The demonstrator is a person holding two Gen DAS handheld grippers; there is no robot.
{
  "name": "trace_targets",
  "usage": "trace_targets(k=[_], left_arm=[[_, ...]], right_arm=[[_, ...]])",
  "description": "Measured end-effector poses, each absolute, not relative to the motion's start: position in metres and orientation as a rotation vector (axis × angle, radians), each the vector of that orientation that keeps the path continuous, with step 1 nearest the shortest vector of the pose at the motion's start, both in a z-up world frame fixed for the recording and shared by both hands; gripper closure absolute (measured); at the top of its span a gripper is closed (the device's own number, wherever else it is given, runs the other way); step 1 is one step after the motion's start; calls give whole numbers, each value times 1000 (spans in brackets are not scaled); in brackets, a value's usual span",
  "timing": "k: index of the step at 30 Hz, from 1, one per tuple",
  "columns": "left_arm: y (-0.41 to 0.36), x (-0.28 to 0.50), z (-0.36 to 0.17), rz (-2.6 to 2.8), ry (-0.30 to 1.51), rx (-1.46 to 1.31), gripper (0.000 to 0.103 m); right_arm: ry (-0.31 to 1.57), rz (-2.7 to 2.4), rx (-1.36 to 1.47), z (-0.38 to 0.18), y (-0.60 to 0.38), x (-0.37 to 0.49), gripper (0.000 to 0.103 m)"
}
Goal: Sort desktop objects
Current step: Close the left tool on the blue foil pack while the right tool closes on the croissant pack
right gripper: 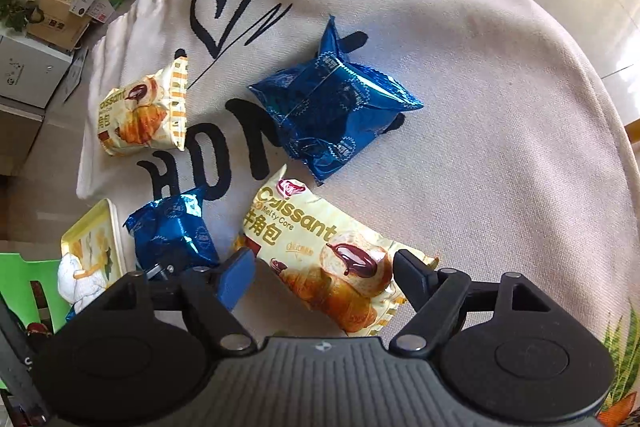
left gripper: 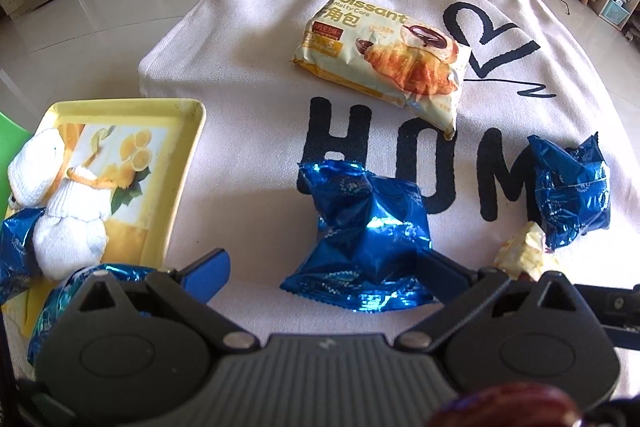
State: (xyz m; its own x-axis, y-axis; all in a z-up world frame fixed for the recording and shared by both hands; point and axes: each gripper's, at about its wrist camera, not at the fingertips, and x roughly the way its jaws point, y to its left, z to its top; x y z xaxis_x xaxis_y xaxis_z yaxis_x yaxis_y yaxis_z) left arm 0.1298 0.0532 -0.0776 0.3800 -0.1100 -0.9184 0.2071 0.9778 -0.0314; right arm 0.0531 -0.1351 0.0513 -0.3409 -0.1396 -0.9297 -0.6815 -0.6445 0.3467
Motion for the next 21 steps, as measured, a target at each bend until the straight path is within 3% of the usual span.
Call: trace_targets(k=[8, 21], left_arm=[[48, 140, -81, -217, 1154, 60, 1], [38, 152, -108, -154, 1217, 123, 1]], right_arm=[[694, 2179, -1652, 49, -160, 40, 19], [582, 2178, -1694, 26, -172, 29, 12]])
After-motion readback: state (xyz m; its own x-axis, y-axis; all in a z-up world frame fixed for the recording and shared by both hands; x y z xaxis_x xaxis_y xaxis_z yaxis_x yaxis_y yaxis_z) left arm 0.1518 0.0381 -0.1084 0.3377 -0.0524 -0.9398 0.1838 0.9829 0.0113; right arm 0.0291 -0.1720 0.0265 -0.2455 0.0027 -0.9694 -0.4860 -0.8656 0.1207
